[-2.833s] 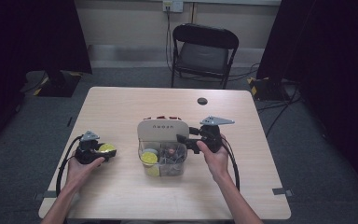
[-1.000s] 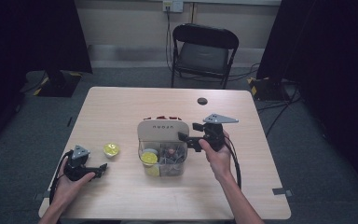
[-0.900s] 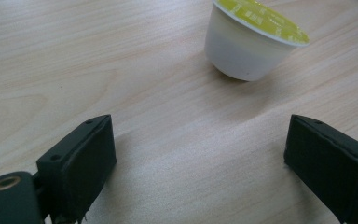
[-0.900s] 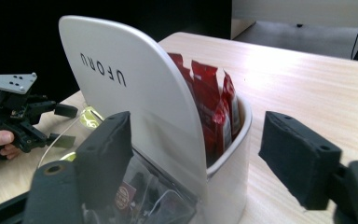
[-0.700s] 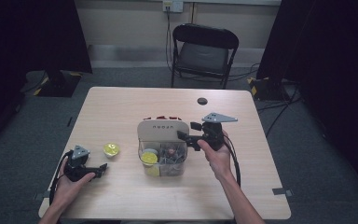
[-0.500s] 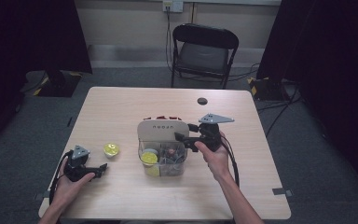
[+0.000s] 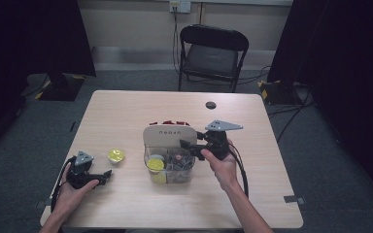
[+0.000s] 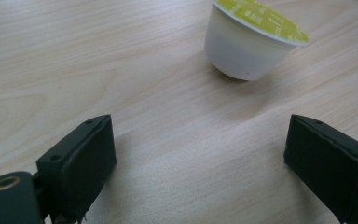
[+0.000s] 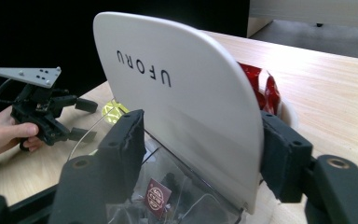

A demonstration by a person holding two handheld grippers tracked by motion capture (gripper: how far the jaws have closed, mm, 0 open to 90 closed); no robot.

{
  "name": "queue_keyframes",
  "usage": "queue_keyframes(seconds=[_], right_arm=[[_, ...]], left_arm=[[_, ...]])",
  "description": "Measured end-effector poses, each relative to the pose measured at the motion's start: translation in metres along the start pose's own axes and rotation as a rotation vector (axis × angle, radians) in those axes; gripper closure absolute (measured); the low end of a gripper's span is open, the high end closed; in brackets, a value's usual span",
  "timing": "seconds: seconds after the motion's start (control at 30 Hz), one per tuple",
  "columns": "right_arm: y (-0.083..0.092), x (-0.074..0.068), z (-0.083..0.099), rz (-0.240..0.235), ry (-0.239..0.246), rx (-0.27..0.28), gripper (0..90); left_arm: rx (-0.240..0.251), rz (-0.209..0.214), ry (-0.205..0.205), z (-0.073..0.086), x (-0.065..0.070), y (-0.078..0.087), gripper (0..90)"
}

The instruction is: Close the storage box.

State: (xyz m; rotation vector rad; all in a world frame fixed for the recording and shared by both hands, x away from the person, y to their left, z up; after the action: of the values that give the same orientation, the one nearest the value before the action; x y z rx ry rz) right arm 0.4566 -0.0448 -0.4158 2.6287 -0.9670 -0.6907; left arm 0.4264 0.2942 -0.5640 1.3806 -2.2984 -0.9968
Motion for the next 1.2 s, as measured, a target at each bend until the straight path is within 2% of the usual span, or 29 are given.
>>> queue_keyframes(seconds=[0.13,0.33,0.73,1.2], right_arm=[[0.000,-0.001,0.000,0.022,0.015,0.001,39.1],[0.001,-0.002,0.001,0.025,0.024,-0.006,39.6],[0.007,-0.003,0.002,-0.008,-0.003,0.011,42.4],[0.014,-0.010,0.006,-0.034,0.006,-0.004,41.7]], left_arm=[[0.000,0.001,-0.001,0.000,0.000,0.000,8.3],[0.000,0.002,-0.001,0.000,0.000,0.000,8.3],[0.001,0.006,0.001,0.000,0.000,0.000,8.3],[0.001,0.006,0.000,0.000,0.000,0.000,8.3]])
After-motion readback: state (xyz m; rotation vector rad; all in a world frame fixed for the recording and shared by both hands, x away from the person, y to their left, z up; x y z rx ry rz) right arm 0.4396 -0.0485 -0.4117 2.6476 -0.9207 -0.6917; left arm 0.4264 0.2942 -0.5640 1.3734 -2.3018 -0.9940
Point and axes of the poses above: each handheld gripper's, and its own axes: y roughly backward along the jaws, z roughly out of its underside, x roughly to its right, the point moved 9 cm from there along -y, roughly forward along the jaws, and after that the axes turned 8 degrees about -y, right-handed, at the moved point
